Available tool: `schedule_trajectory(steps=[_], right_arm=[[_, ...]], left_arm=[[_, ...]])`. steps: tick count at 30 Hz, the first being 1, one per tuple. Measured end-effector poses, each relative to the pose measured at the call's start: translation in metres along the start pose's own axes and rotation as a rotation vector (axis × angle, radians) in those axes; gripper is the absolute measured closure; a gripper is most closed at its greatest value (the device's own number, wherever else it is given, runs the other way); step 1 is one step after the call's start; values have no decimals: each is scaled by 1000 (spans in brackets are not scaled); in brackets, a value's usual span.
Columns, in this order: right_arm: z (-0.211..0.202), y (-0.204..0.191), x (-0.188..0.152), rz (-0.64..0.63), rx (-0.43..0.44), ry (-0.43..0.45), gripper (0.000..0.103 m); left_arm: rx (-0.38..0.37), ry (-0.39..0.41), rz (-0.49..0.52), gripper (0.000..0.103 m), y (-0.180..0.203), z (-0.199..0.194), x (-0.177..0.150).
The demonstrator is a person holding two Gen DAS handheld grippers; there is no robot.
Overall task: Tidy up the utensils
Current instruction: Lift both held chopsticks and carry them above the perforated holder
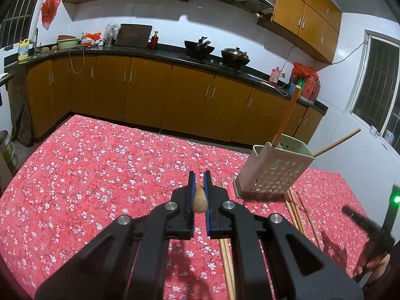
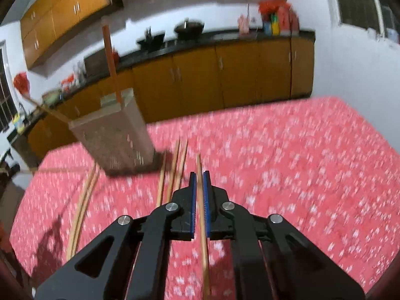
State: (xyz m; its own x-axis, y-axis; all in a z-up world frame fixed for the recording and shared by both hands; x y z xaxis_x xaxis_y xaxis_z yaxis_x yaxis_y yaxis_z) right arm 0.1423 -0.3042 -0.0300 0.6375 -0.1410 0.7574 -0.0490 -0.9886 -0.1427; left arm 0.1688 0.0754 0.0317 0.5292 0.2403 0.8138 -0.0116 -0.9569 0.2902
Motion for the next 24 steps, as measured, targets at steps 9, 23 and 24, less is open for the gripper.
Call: schedule_trajectory(steps=[9,23,24], right_arm=[[27,-8,-47,-65,-25,-166,76],[53,-11,-40,-120,-68,-168,95],[58,-11,-35,-124,-66,-169,95]], left_arm=[[-6,-8,4,96,-1,0,-4],[-9,-30,6,96,0,6,-10],[-9,-31,5,96,0,6,-10]])
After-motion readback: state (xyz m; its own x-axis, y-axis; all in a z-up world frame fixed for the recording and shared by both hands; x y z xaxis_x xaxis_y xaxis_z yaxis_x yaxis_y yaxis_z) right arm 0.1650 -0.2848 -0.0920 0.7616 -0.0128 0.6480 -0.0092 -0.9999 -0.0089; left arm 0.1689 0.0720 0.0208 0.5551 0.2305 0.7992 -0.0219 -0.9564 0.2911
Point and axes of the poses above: each gripper's, at about its wrist camera, not at the fingertips, and z roughly the way its jaws point, y to its right, x to its top, the point moved 1 cm from there along z, roughly the way its jaws point, and after that the axes turned 2 degrees about -z, right-handed, at the moved point
